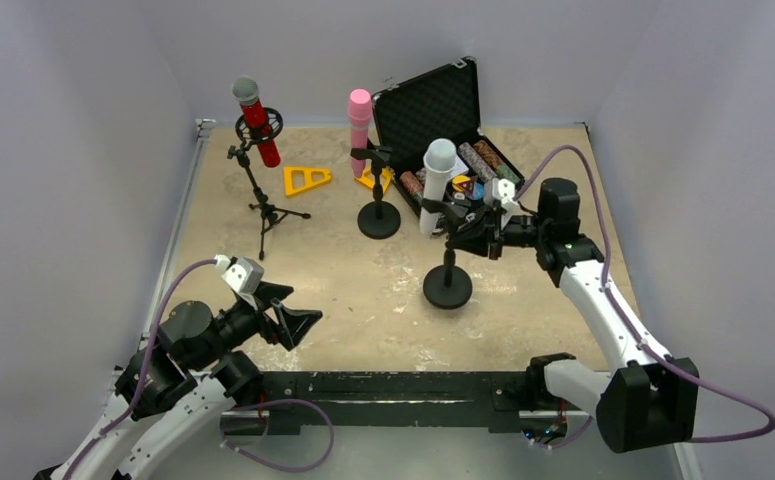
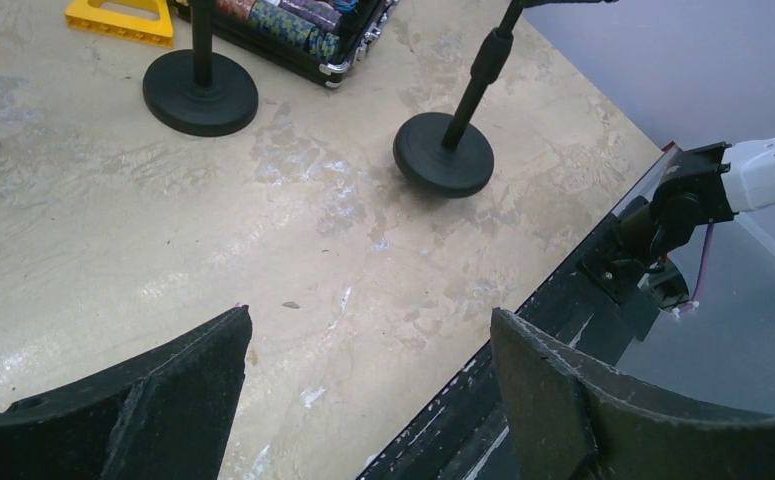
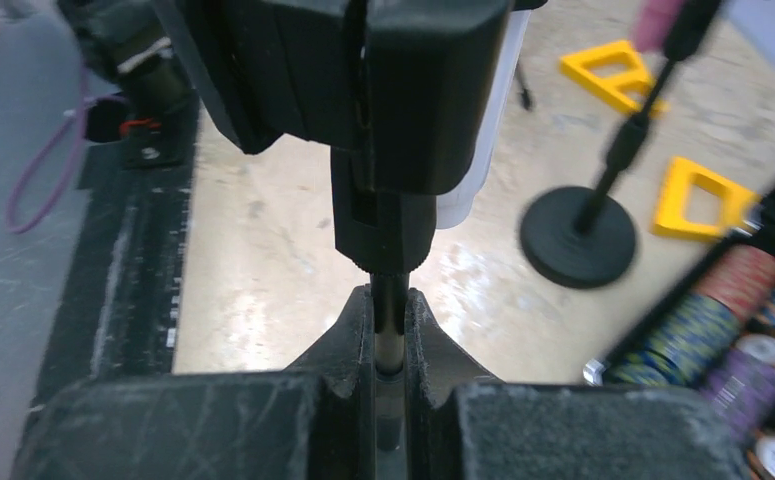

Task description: Attach the microphones to the stand

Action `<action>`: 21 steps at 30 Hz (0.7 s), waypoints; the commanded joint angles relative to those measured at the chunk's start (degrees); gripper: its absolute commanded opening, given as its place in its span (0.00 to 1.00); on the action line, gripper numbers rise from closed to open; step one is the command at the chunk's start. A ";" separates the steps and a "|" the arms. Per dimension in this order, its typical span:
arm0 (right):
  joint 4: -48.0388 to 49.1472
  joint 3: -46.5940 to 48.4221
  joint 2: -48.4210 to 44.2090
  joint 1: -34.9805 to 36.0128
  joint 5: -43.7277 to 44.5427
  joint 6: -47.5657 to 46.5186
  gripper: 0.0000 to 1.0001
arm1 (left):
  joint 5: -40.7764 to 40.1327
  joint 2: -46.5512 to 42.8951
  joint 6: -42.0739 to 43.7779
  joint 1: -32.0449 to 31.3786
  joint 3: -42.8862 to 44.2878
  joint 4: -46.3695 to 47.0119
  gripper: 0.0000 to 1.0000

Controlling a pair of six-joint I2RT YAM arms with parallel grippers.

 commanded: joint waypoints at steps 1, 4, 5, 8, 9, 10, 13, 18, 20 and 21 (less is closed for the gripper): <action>0.50 5.05 -2.50 -6.22 3.63 -2.24 0.00 | 0.43 -0.43 1.75 0.11 1.62 0.57 0.92; 0.55 6.41 -2.58 -9.49 6.65 -2.88 0.00 | 0.70 -0.34 2.01 0.11 1.83 0.91 0.92; 0.70 6.92 -2.43 -10.17 7.71 -3.13 0.00 | 0.82 -0.32 2.10 0.11 1.91 0.96 0.92; 2.66 7.81 -1.00 -14.76 10.91 -3.16 0.00 | 0.91 -0.42 2.36 0.11 2.53 0.46 0.92; 3.92 7.91 -0.31 -16.36 11.91 -2.61 0.00 | 0.94 -0.43 2.33 0.11 2.69 0.32 0.92; 5.25 7.92 0.44 -18.05 12.55 -2.08 0.00 | 1.02 -0.43 2.44 0.11 2.82 0.20 0.92; 10.92 7.60 3.37 -23.48 13.83 0.33 0.00 | 1.17 -0.42 2.55 0.11 2.94 0.09 0.92; 18.24 6.17 6.63 -30.37 14.84 0.94 0.00 | 1.06 -0.32 3.04 0.09 2.68 0.47 0.93; 20.06 5.57 8.11 -32.40 14.35 0.94 0.00 | 1.03 -0.33 3.15 0.06 2.58 0.62 0.93; 20.63 5.18 8.72 -33.15 14.15 0.68 0.00 | 1.08 -0.34 3.21 0.06 2.50 0.69 0.93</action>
